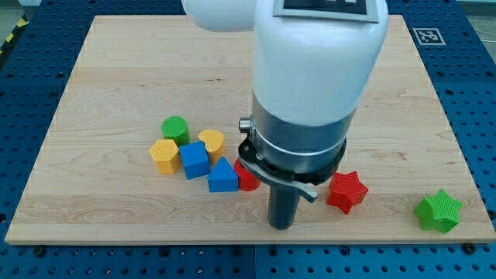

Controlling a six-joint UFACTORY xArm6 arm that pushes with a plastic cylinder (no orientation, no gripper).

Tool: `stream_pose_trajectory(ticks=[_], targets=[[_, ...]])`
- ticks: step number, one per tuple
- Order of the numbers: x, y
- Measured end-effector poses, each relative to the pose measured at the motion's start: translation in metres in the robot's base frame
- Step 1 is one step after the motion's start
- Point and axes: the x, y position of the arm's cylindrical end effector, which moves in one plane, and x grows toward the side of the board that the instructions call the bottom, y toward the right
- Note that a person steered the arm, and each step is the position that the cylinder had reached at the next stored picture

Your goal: Move the red blocks in opposite directions

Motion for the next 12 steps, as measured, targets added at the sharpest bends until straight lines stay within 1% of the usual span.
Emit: stream_pose_trajectory(ticks=[2, 3, 4, 7, 8, 10, 11, 12], targets=[[-0.052, -0.007], [-0.055, -0.001], [-0.052, 0.017], [-0.003, 0.069], [0.002, 0.075], [0.002, 0.075], [0.002, 0.040], [0.002, 0.025]])
